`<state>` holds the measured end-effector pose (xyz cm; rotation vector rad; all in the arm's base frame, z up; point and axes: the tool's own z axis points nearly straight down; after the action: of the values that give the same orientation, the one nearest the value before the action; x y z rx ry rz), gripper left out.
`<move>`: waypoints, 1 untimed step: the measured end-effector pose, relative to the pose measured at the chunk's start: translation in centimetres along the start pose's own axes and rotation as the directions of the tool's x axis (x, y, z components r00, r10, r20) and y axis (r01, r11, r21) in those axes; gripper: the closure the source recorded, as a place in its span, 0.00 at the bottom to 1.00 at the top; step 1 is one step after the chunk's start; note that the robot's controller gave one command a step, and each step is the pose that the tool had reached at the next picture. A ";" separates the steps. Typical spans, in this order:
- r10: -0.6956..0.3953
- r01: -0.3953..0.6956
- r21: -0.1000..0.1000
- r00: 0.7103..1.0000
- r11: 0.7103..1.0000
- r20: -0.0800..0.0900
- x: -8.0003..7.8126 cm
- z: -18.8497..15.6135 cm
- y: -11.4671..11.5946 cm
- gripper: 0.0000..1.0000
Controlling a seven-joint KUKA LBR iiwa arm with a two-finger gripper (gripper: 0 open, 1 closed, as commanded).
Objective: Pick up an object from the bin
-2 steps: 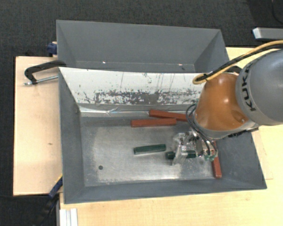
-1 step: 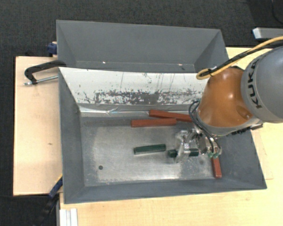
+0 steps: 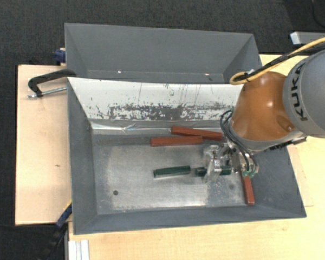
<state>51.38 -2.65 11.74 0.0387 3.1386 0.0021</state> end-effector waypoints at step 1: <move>0.000 0.000 0.000 1.000 1.000 0.006 -0.2 -1.2 0.0 1.00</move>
Offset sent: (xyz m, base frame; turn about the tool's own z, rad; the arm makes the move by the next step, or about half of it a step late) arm -0.0001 0.0000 0.0194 0.0000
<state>51.53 -2.66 12.92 0.0384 3.1326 0.0014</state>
